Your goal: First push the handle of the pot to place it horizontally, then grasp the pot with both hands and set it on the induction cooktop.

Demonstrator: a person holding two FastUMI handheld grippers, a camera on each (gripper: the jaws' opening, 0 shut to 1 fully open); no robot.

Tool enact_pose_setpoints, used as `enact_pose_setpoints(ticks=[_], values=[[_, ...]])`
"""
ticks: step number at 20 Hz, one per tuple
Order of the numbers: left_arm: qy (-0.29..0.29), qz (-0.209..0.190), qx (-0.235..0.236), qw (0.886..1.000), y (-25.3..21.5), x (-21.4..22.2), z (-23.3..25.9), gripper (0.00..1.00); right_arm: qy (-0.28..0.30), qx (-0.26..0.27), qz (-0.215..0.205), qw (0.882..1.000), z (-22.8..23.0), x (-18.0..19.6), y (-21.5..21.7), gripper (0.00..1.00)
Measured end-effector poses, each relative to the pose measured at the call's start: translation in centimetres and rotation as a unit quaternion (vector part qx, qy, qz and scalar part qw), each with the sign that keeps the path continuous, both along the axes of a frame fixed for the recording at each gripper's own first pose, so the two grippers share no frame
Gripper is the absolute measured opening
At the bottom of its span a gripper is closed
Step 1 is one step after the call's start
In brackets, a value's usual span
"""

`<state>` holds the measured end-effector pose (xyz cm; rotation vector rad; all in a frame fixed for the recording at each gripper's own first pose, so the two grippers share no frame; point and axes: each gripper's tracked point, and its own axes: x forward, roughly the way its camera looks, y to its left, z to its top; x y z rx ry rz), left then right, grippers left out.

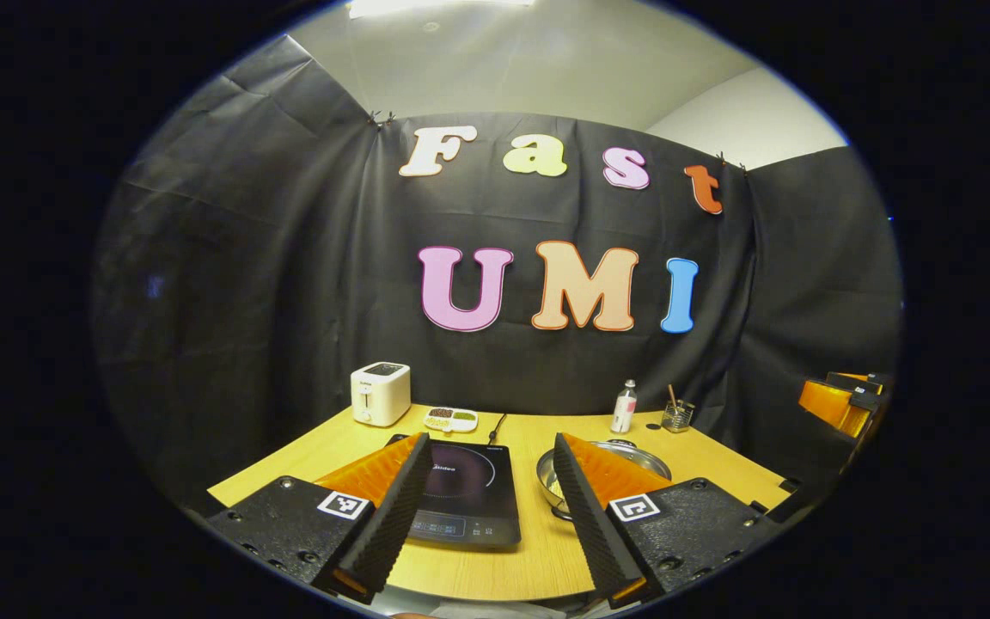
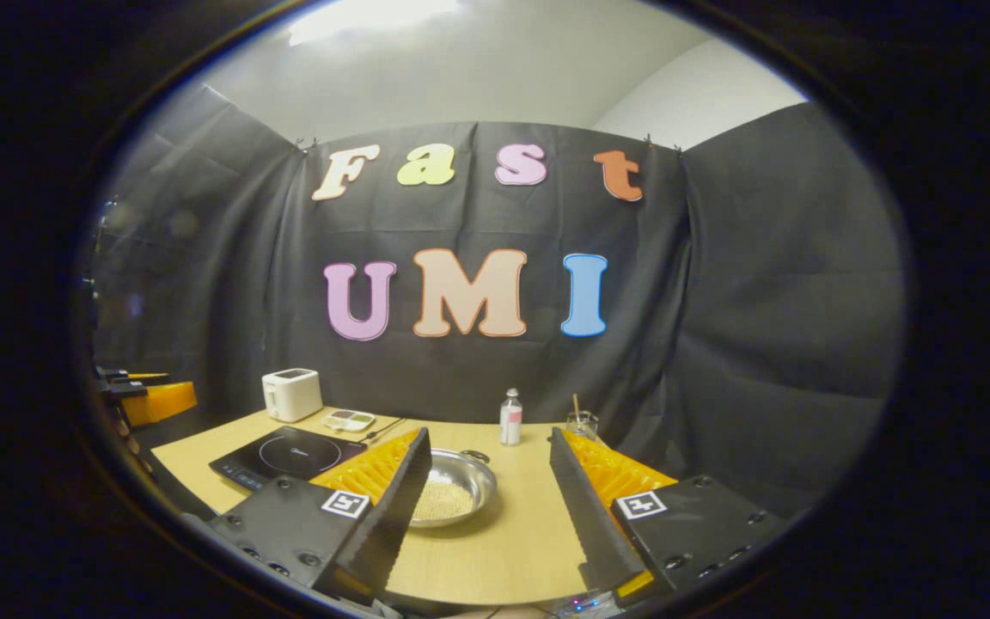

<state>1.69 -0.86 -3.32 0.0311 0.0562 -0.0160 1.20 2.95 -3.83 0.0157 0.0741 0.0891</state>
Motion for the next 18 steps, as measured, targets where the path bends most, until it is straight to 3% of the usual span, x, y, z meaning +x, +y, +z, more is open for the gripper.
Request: enact_pose_setpoints(ticks=[7, 10, 11, 14, 15, 16, 17, 18], values=[[-0.007, 0.013, -0.008, 1.0, 1.7, 2.7, -1.9, 0.87, -0.026, 0.025, -0.002, 0.999, -0.9, 1.8, 1.0, 0.84], [-0.016, 0.027, -0.016, 0.999, 3.1, 3.8, -2.1, 0.87, -0.032, 0.051, -0.004, 0.998, -2.0, 2.9, 1.5, 0.67], [-0.016, 0.024, -0.022, 0.999, 3.3, 4.0, -2.3, 0.87, -0.034, 0.06, -0.006, 0.998, -1.8, 2.7, 1.6, 0.68], [-0.02, 0.021, -0.032, 0.999, 4.1, 5.3, -2.6, 0.87, -0.039, 0.071, 0.0, 0.997, -2.7, 3.9, 2.7, 0.32], [-0.024, 0.02, -0.03, 0.999, 4.2, 6.0, -2.3, 0.87, -0.04, 0.072, 0.013, 0.996, -2.9, 3.8, 3.8, 0.41], [-0.026, 0.024, -0.028, 0.999, 4.6, 6.5, -2.2, 0.87, -0.048, 0.064, -0.001, 0.997, -2.7, 5.0, 3.5, 0.33], [-0.032, 0.026, -0.028, 0.999, 4.8, 7.1, -1.9, 0.87, -0.047, 0.055, -0.024, 0.997, -3.3, 6.8, 3.1, 0.34], [-0.031, 0.025, -0.03, 0.999, 4.7, 7.7, -2.0, 0.87, -0.047, 0.044, -0.038, 0.997, -3.8, 4.8, 2.4, 0.02]])
